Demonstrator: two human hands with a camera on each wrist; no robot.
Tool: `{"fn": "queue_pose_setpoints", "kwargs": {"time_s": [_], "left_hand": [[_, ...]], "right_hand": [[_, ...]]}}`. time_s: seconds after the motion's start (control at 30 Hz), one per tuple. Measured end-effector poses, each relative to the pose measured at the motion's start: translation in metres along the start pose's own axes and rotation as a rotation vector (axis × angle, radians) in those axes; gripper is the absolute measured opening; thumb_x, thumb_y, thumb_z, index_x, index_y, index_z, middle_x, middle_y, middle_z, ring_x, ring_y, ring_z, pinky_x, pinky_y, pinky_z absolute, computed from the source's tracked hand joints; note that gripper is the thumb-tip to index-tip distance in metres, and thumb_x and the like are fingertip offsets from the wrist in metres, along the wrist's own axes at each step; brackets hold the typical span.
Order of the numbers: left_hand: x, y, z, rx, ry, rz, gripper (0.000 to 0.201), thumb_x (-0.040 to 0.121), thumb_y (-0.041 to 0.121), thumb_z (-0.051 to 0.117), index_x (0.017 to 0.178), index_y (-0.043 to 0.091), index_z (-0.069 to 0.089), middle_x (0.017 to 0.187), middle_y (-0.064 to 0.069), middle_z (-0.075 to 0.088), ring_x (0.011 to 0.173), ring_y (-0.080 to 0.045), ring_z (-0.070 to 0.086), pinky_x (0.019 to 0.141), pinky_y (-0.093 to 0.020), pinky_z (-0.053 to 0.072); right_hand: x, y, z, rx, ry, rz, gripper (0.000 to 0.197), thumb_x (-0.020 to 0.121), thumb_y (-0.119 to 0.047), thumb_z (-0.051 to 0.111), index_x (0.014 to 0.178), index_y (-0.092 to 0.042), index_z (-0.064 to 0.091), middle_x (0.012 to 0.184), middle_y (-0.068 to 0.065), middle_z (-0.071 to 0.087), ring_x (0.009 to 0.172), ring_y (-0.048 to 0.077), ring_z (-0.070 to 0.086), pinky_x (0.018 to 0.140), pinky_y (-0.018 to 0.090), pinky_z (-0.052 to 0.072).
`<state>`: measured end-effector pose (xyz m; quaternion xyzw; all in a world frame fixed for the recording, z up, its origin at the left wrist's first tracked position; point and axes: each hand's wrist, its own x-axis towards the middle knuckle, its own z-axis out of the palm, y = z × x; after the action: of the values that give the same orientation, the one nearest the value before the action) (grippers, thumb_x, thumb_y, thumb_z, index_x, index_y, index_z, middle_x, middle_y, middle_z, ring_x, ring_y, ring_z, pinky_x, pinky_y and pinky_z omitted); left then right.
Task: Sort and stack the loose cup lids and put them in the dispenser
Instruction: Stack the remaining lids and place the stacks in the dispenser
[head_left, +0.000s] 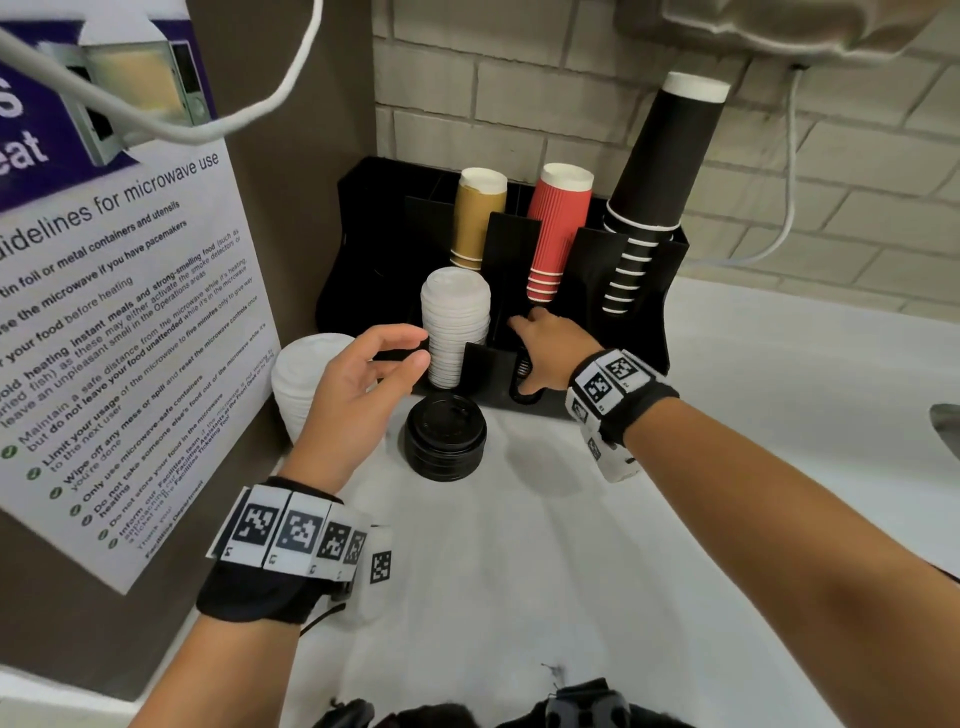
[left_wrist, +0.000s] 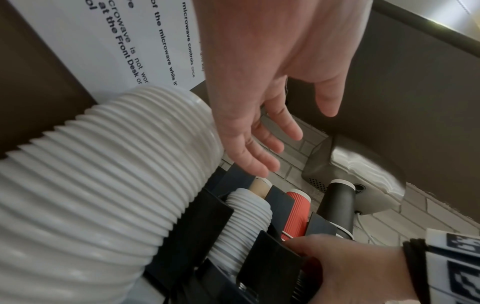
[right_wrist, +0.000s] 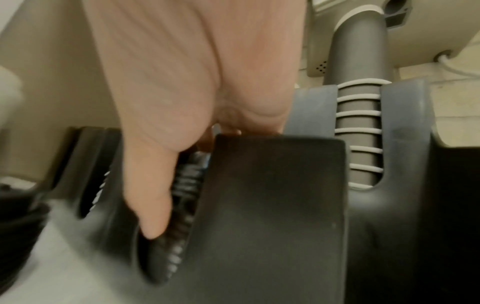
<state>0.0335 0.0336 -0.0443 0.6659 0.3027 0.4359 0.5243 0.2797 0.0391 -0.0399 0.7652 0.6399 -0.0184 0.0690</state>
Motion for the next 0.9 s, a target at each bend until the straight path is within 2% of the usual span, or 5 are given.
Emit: {"fn": "queue_pose_setpoints", "kwargs": {"time_s": [0.2,0.6,0.77,0.83,0.9], "left_hand": [[0.001,-0.003,0.001,-0.012,-0.014,0.009,0.031,0.078,0.041,0.060,0.107,0.032,0.064,0.106,0.019,0.065,0.098,-0.011,0.065,0.097,-0.037,0.052],[0.004,-0.008,-0.002,-0.004,0.007,0.011,0.021,0.090,0.021,0.063,0.108,0.033,0.064,0.108,0.018,0.065,0.100,-0.011,0.064,0.099,-0.042,0.051],[0.006,-0.007,-0.006,-0.010,0.026,0.019,0.021,0.092,0.019,0.062,0.108,0.032,0.065,0.110,0.014,0.064,0.102,-0.016,0.063,0.100,-0.045,0.050],[0.006,-0.008,-0.006,-0.011,0.025,0.018,0.021,0.092,0.019,0.062,0.107,0.032,0.065,0.110,0.013,0.064,0.103,-0.019,0.063,0.100,-0.045,0.050],[0.006,-0.008,-0.006,-0.013,0.021,0.018,0.021,0.092,0.018,0.062,0.107,0.033,0.064,0.110,0.014,0.064,0.103,-0.019,0.064,0.098,-0.044,0.051]], "right_hand": [[-0.010,-0.016,0.018,-0.149,0.134,0.050,0.041,0.087,-0.016,0.063,0.123,-0.003,0.049,0.118,0.014,0.060,0.104,0.034,0.061,0.076,0.037,0.049],[-0.016,-0.006,-0.002,0.117,0.052,0.031,0.045,0.087,-0.016,0.063,0.130,-0.005,0.055,0.126,0.015,0.051,0.113,0.032,0.053,0.092,0.036,0.048],[-0.030,-0.028,-0.015,0.434,0.419,-0.244,0.033,0.084,-0.004,0.059,0.116,-0.003,0.064,0.109,0.015,0.060,0.102,0.028,0.057,0.089,0.037,0.047],[-0.034,-0.046,-0.010,0.436,0.200,-0.360,0.035,0.084,-0.019,0.067,0.118,-0.010,0.064,0.108,0.011,0.061,0.100,0.023,0.058,0.089,0.036,0.048],[-0.034,-0.060,0.002,0.368,-0.053,-0.355,0.059,0.081,-0.039,0.072,0.132,-0.019,0.053,0.119,0.008,0.054,0.110,0.023,0.052,0.094,0.035,0.046]]}}
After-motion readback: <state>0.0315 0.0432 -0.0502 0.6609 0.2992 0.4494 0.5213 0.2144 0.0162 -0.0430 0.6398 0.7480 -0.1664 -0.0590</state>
